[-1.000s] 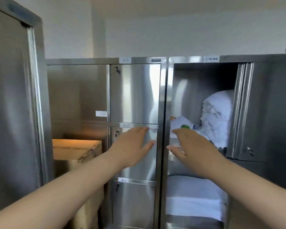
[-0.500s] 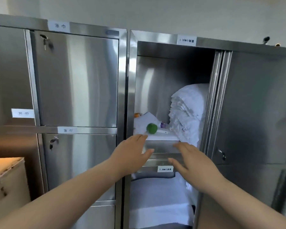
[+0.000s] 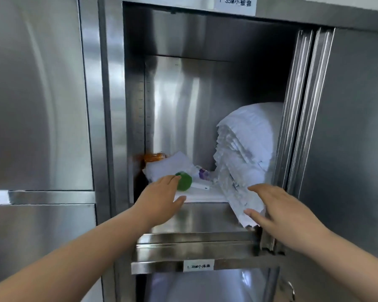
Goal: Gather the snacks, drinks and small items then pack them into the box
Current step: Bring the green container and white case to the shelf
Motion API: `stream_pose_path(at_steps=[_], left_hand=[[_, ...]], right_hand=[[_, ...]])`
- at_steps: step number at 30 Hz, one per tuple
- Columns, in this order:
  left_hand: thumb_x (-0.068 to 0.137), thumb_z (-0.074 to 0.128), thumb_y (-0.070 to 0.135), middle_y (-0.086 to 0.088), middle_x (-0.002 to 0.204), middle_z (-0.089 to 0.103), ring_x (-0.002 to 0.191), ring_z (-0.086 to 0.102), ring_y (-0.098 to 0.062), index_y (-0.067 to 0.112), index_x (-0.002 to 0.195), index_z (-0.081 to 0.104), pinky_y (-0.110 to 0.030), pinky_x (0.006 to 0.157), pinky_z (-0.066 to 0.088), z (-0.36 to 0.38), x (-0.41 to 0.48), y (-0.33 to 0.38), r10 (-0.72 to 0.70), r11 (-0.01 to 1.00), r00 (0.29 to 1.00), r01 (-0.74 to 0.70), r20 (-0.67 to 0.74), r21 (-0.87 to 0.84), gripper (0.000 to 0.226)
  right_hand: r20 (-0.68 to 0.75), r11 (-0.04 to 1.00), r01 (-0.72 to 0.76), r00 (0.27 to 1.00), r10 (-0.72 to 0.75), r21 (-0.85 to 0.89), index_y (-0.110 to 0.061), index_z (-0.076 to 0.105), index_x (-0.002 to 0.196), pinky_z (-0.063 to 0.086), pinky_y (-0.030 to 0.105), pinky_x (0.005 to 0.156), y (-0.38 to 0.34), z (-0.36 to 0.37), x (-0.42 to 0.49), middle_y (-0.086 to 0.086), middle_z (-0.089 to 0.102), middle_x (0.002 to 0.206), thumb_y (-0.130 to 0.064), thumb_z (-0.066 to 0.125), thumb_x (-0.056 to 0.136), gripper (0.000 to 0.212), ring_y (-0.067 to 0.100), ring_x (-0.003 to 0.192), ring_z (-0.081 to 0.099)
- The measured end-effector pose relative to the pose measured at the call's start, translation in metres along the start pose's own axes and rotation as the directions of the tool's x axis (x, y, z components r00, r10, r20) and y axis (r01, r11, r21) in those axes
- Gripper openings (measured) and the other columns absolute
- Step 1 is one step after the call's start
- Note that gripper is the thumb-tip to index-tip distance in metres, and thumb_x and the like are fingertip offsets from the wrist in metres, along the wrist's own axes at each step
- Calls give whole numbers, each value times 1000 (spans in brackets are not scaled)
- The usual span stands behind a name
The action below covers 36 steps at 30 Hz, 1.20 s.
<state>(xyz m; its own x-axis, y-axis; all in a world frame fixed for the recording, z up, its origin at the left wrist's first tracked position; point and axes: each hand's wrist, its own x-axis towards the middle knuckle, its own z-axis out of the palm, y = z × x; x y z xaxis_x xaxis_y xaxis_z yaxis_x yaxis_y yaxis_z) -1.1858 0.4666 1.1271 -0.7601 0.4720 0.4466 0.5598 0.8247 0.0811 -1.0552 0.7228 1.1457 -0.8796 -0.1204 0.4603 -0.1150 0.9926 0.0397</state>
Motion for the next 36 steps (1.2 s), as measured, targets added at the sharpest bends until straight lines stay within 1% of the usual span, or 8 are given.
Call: stream_pose_path(at_steps=[5,11,17,22,26,30,32,36], left_hand=[[96,39,47,0,153,27,137,28,-17,16,149,20,-31,109,27,52,59,-16,-60,998,997,60,38,16,64],[95,41,44,-1,154,24,140,24,-17,15,150,16,-32,111,24,115,132,-50,-114,993,992,113,62,14,67],[93,49,45,-4,155,21,139,27,-23,17,150,13,-36,113,25,188,225,-86,-180,983,981,182,74,-25,73],[93,48,47,-3,157,15,142,21,-24,20,150,11,-40,114,18,252,285,-114,-174,983,973,181,153,-37,73],[86,44,59,-7,145,37,129,36,-25,18,142,31,-38,110,29,281,316,-140,-92,995,990,88,106,41,71],[83,49,55,-4,105,57,93,53,-23,17,110,60,-33,82,45,298,323,-149,98,994,993,-95,-63,46,47],[82,52,51,-3,98,58,86,52,-20,18,99,63,-29,74,45,305,319,-150,84,996,987,-84,-134,0,39],[81,61,45,-5,99,59,88,51,-22,17,93,67,-30,73,45,314,317,-145,30,997,982,-44,-188,-70,31]], right_hand=[[51,997,42,998,-46,70,-28,27,144,25,14,94,40,61,65,-14,35,143,-60,34,92,61,5,128,33],[109,991,87,989,-97,100,-25,25,146,25,25,107,55,151,145,-7,31,149,-57,36,94,61,12,134,30],[157,989,52,985,-74,141,-21,30,143,34,29,101,76,235,235,-3,36,144,-53,41,93,60,15,129,35],[266,986,-63,964,20,154,-16,32,141,33,33,106,94,301,311,3,38,143,-47,47,94,59,22,130,35],[322,980,-125,944,70,154,-16,34,139,36,36,103,103,349,343,5,38,142,-46,50,92,58,25,128,38],[343,980,-117,938,56,159,-16,34,141,32,36,108,110,385,370,7,36,145,-49,48,92,61,25,132,34],[347,983,-111,936,53,149,-17,36,141,30,36,109,111,397,379,7,39,144,-54,47,91,63,25,131,37],[282,993,-64,959,34,100,-19,38,140,33,37,103,112,415,379,8,45,137,-66,37,88,70,26,123,43]])
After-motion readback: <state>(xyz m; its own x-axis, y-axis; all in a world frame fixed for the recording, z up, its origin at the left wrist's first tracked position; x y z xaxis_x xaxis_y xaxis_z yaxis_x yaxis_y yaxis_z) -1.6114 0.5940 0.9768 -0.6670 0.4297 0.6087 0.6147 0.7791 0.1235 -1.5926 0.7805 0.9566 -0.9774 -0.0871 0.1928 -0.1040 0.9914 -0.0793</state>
